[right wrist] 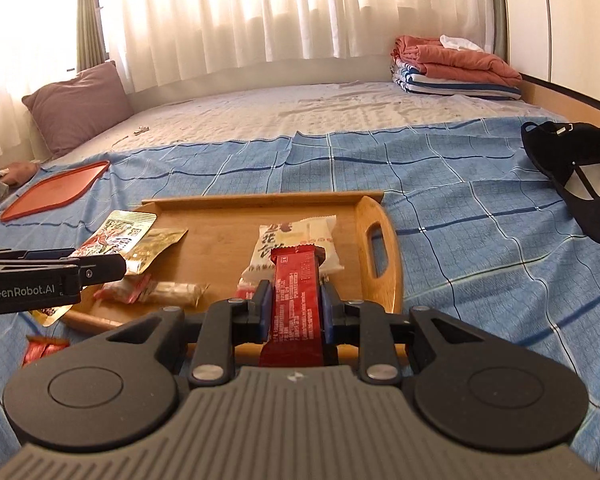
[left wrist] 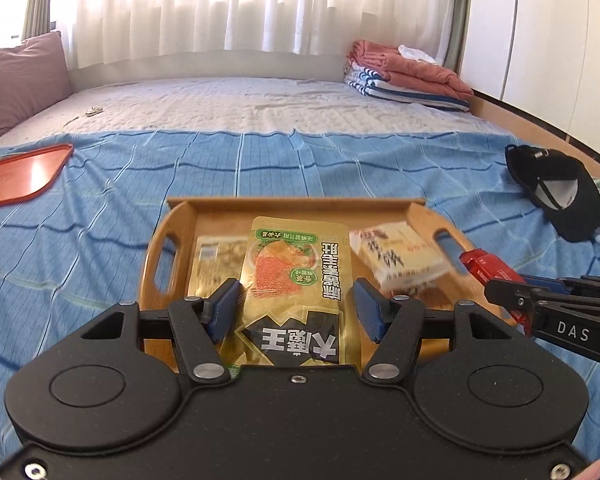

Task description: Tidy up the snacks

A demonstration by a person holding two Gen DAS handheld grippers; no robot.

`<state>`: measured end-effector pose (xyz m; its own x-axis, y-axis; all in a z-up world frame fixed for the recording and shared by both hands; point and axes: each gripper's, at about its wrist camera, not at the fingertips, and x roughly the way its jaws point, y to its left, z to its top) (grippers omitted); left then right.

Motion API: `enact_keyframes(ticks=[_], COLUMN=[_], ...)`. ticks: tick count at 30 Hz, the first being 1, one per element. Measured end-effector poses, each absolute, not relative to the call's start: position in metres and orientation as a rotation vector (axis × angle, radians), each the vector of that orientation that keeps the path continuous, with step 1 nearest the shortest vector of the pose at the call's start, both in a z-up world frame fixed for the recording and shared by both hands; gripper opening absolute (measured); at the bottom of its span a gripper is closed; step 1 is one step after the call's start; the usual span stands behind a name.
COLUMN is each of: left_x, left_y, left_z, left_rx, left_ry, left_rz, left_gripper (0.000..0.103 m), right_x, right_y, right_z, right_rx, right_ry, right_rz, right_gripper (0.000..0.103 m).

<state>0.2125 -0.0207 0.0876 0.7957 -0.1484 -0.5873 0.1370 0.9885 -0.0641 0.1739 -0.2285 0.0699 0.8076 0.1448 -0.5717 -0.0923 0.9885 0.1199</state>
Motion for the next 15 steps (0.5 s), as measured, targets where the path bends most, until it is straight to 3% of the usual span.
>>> enact_keyframes(ticks=[15], left_x=[0.314], left_y=[-0.021], left_z=[0.059], left_rx=[-0.095], left_ry=[0.715], left_rz=[-0.101], left_gripper=[0.060], right_x=[0.262], right_y=[-0.250], right_z=[0.058], right_rx=[0.095], right_ry=[0.691], right_rz=[0.067], right_gripper=[0.030])
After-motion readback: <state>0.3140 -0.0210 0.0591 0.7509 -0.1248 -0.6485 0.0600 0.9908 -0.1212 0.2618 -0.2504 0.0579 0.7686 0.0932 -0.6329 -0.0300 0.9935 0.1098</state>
